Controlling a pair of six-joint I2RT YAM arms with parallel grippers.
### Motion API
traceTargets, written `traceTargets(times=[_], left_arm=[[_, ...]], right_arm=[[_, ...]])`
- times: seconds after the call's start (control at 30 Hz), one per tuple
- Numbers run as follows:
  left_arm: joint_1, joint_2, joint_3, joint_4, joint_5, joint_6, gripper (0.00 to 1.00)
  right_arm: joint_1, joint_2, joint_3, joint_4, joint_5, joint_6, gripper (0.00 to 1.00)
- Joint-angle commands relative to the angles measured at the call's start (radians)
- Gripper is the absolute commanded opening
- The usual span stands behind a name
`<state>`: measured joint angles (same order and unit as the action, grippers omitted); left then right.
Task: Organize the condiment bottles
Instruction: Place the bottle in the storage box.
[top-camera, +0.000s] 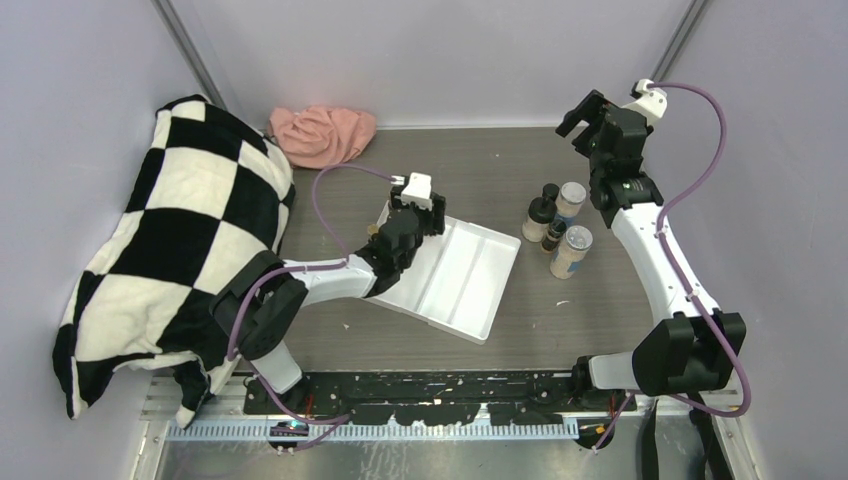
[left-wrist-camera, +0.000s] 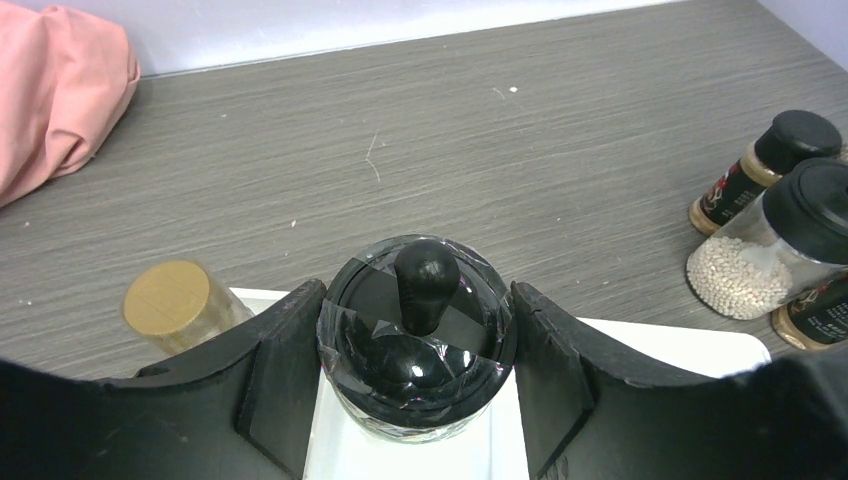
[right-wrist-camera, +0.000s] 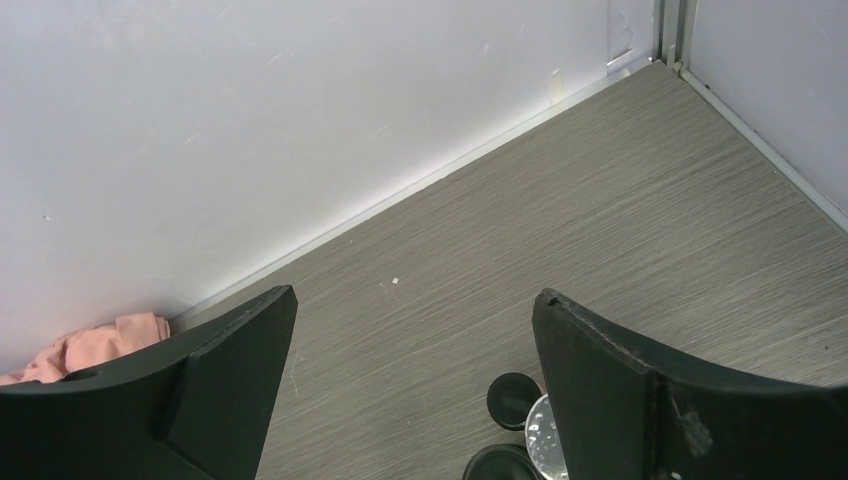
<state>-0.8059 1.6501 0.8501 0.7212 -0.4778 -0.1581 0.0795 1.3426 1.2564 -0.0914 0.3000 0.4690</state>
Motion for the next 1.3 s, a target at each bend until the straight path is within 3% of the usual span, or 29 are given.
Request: traceTargets(times=[0.0,1.27], left_arm=[[-0.011,0.007,0.010,0.148,-0.050,-0.022,0.00],[-0.018,0.152,-0.014,0.296,-0.079,0.000,0.00]], right_arm=[[0.008,0.002,0.002,0.051,0.024,-0.019,0.94],[0.013,0.051,-0.008,0.084,0.028,-0.030,0.93]])
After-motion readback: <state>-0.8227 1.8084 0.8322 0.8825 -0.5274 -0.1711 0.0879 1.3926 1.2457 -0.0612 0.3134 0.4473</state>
